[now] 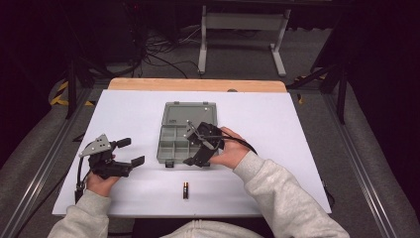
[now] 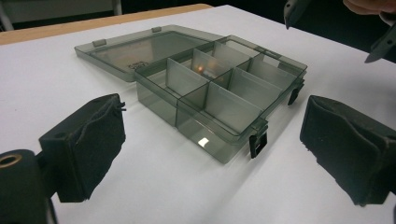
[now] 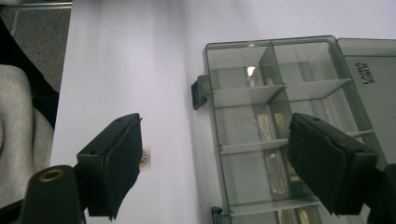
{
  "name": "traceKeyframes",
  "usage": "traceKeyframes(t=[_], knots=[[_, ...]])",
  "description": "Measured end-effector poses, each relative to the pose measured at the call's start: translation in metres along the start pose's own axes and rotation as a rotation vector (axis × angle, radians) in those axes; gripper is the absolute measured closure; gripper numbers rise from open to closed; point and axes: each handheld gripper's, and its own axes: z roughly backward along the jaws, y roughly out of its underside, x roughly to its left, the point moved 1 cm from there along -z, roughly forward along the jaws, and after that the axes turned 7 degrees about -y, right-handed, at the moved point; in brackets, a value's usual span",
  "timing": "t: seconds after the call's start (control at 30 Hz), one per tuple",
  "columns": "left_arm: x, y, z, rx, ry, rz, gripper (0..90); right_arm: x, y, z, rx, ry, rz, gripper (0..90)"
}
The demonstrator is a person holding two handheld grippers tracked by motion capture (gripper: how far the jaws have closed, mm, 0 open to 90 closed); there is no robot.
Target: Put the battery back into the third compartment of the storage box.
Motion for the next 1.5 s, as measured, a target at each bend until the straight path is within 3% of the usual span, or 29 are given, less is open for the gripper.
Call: traceKeyframes(t=[0.7,1.5], knots=[[0.000,0.000,0.000,0.002,0.002,-0.001,7.1,0.030,0.013,-0.034,0.072,-0.087,-0.010,18.7],[0.000,0.000,0.000,0.002,0.000,-0.004,7.1,0.048,0.026,-0.065,0.158,-0.165,-0.019,17.8]])
